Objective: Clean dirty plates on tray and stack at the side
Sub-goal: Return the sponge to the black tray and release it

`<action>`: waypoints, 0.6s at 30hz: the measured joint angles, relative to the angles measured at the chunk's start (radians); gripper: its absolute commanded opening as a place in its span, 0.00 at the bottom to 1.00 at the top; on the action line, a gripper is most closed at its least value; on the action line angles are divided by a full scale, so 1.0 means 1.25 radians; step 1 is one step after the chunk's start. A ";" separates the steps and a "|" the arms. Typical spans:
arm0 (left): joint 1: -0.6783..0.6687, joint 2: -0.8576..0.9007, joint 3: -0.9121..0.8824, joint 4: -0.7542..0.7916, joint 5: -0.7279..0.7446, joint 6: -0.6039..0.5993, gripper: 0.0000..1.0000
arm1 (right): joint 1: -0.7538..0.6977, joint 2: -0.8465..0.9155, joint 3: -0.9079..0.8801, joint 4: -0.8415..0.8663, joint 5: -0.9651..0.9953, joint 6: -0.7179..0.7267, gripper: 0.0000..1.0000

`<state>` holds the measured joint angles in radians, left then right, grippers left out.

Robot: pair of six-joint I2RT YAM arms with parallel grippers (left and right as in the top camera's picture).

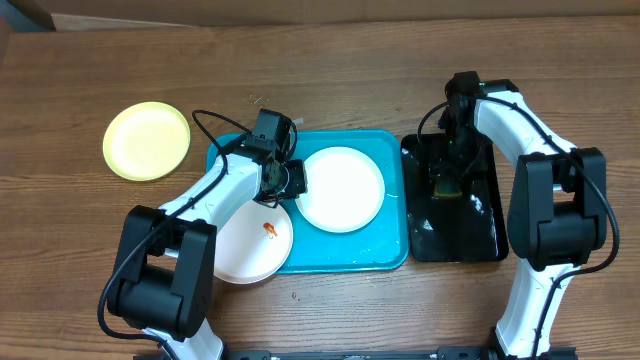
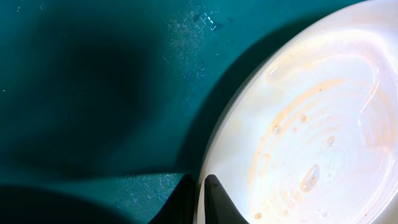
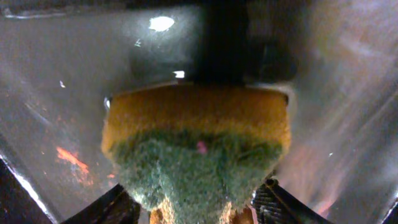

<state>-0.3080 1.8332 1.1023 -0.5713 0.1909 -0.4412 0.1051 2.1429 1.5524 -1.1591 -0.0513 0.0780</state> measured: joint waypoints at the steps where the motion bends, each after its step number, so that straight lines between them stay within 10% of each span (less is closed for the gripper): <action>1: 0.000 0.000 0.000 0.000 0.000 0.000 0.10 | 0.000 0.000 0.000 0.006 0.000 0.001 0.62; 12: 0.000 0.000 0.000 0.000 0.000 0.000 0.10 | 0.000 0.000 0.003 0.055 0.005 0.002 0.60; 18: 0.000 0.000 0.000 0.000 0.000 0.000 0.10 | 0.000 0.000 0.003 0.062 0.006 0.001 0.25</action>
<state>-0.3080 1.8332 1.1023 -0.5713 0.1909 -0.4412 0.1055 2.1429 1.5566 -1.0817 -0.0437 0.0792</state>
